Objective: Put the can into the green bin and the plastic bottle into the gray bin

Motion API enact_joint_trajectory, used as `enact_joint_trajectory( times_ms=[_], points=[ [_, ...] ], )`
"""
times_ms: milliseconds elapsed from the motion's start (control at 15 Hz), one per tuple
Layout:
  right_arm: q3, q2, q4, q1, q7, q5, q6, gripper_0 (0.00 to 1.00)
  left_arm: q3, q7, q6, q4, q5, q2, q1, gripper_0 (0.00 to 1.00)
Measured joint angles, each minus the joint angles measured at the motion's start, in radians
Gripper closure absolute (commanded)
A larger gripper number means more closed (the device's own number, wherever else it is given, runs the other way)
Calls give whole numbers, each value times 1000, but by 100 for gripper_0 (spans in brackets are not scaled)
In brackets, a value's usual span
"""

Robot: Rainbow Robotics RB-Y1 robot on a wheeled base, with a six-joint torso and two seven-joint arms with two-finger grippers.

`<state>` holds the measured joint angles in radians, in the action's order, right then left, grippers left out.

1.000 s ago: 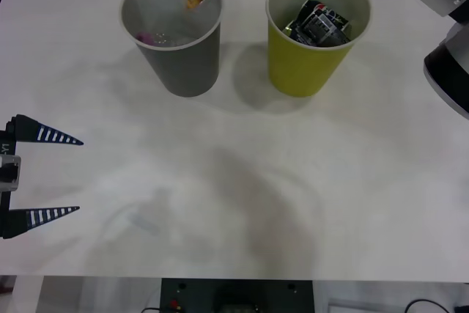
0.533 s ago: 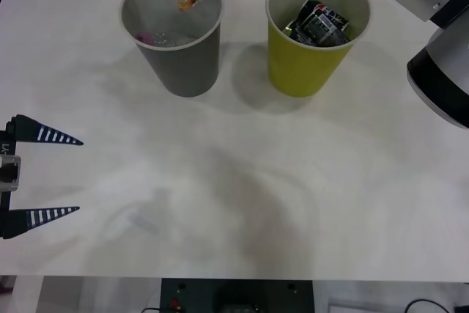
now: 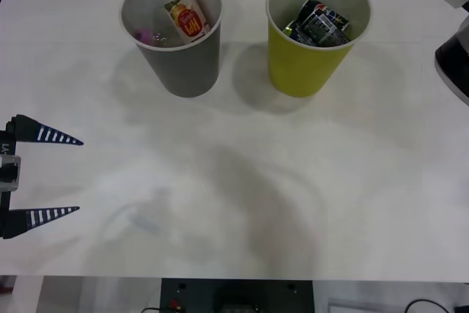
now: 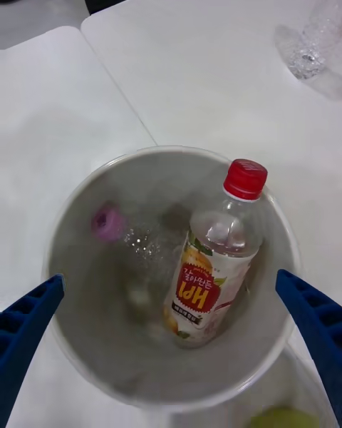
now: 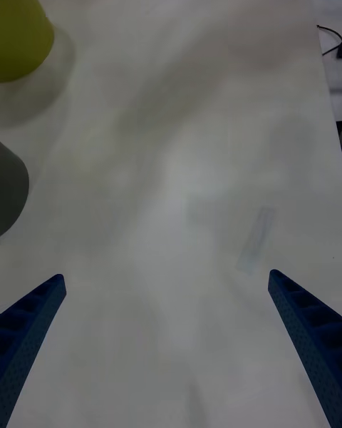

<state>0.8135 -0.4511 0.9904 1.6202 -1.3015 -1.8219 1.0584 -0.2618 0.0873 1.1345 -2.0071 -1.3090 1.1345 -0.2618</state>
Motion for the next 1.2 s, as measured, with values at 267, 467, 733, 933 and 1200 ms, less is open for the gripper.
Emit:
enact_joint_trajectory(
  times_ms=[267,467,733,933,1200],
  points=[
    [-39,-164,144,-29,25,141,98,0,0,0,0,0,0,0,0,2],
    [-107,-289,257,-95,67,220,171,0,0,0,0,0,0,0,0,2],
    [-211,-467,417,-229,131,325,240,0,0,0,0,0,0,0,0,2],
    [-301,-591,543,-373,177,401,242,0,0,0,0,0,0,0,0,2],
    [-513,-702,769,-655,232,411,243,0,0,0,0,0,0,0,0,2]
  ],
)
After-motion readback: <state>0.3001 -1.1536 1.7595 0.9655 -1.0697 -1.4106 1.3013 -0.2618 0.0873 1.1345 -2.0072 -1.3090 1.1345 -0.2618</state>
